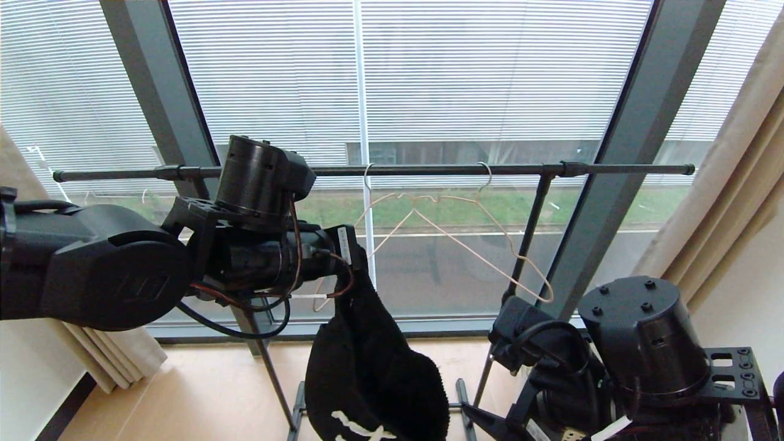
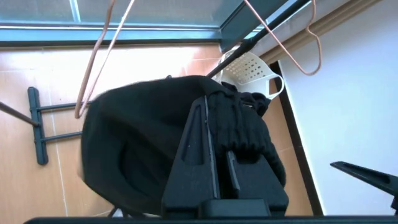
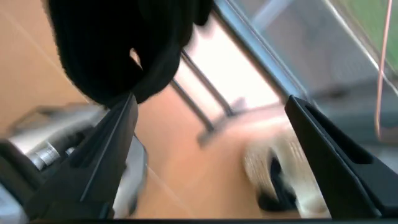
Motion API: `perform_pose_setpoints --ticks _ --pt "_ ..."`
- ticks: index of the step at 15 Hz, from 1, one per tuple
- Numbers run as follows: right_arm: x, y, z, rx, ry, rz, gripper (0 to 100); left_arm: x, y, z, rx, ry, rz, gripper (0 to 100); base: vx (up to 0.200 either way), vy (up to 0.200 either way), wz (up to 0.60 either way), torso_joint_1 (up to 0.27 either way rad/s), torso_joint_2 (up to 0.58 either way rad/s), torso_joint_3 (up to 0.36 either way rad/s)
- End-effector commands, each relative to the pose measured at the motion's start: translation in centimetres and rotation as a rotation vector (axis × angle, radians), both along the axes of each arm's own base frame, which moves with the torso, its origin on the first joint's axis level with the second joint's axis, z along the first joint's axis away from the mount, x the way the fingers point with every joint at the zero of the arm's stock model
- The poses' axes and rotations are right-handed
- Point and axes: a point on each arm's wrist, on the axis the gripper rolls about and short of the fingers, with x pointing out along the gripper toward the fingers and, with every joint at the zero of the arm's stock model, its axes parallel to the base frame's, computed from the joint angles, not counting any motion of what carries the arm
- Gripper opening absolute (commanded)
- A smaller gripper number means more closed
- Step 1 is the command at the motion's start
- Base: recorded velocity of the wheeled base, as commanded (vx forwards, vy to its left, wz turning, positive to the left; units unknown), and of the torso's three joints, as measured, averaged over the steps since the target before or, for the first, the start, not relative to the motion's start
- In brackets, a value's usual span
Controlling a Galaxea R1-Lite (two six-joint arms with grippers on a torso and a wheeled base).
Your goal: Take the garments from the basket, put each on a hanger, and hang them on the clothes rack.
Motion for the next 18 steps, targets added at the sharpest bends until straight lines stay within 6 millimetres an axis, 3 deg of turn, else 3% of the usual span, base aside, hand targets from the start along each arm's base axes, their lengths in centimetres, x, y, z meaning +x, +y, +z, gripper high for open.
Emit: perform_pose_setpoints --ticks 1,4,7,12,18 --pt "0.6 0.7 0.3 0.057 -0.033 0.025 100 -0.1 0.0 -0.2 0.005 0.006 -0.002 0 0.0 0.0 0.0 0.0 0.0 0.0" --pt "1.6 3.1 0.9 0.133 -0.096 0.056 100 -0.3 0.1 -0.4 0.009 0.012 -0.002 0 0.0 0.0 0.0 0.0 0.0 0.0" --pt "2.1 6.2 0.5 0.191 -0.054 0.04 100 -0.4 0.1 -0.5 0.012 0.016 -0.003 0 0.0 0.0 0.0 0.0 0.0 0.0" --pt "1.8 7.7 -0.2 0.184 -0.043 0.072 100 -0.6 -0.4 -0.6 0.022 0.011 -0.005 0 0.0 0.0 0.0 0.0 0.0 0.0" --pt "3.1 6.9 -4.3 0.033 -0.017 -0.061 100 -1.0 -0.5 -0.2 0.015 0.002 -0.016 0 0.0 0.0 0.0 0.0 0.0 0.0"
